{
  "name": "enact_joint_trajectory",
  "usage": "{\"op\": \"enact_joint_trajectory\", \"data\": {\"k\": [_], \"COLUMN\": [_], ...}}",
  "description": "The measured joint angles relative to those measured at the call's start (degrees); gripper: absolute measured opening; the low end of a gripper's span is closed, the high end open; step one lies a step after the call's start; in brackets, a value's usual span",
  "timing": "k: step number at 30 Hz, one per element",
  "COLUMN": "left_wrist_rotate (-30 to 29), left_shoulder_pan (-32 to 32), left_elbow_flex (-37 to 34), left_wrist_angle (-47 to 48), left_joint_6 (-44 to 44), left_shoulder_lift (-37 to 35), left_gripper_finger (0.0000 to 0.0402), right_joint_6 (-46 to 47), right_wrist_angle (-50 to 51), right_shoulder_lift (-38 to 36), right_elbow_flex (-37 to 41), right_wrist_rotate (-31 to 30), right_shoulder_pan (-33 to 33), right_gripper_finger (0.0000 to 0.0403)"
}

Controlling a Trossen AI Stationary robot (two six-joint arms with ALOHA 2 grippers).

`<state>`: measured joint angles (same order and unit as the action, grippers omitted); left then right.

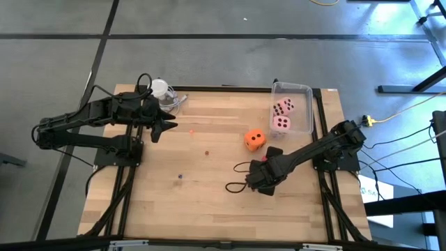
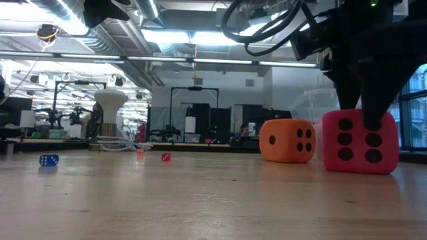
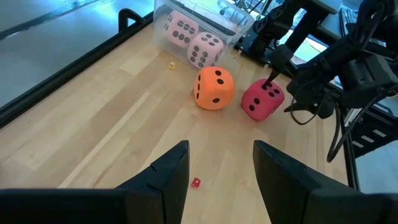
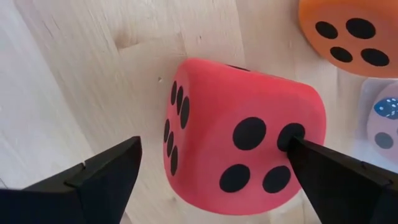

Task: Pick & Place Dice
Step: Put the large red die into the container

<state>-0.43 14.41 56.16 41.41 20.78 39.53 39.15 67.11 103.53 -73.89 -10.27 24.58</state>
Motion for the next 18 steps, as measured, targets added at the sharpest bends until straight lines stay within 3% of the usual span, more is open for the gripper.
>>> {"op": "enact_joint_trajectory", "data": {"k": [4, 10, 18], "left_wrist_rotate": [0.0, 0.0, 0.0], "left_shoulder_pan": [0.0, 0.0, 0.0], "left_elbow_flex": [0.0, 0.0, 0.0], "left_wrist_angle": [0.0, 0.0, 0.0], "left_joint_6": [0.0, 0.0, 0.0], "left_shoulder_lift": [0.0, 0.0, 0.0], "left_gripper_finger": [0.0168, 0.0168, 0.0168], "right_joint_6": [2.0, 9.6, 6.4], "right_wrist_angle": [-0.5, -2.5, -6.2], "right_shoulder_lift": [0.3, 0.4, 0.3], "right_elbow_flex": [-0.1, 0.0, -0.1], "right_wrist_rotate": [-0.5, -6.8, -6.5], "right_shoulder_pan": [0.0, 0.1, 0.7], "right_gripper_finger": [0.04, 0.04, 0.04]}}
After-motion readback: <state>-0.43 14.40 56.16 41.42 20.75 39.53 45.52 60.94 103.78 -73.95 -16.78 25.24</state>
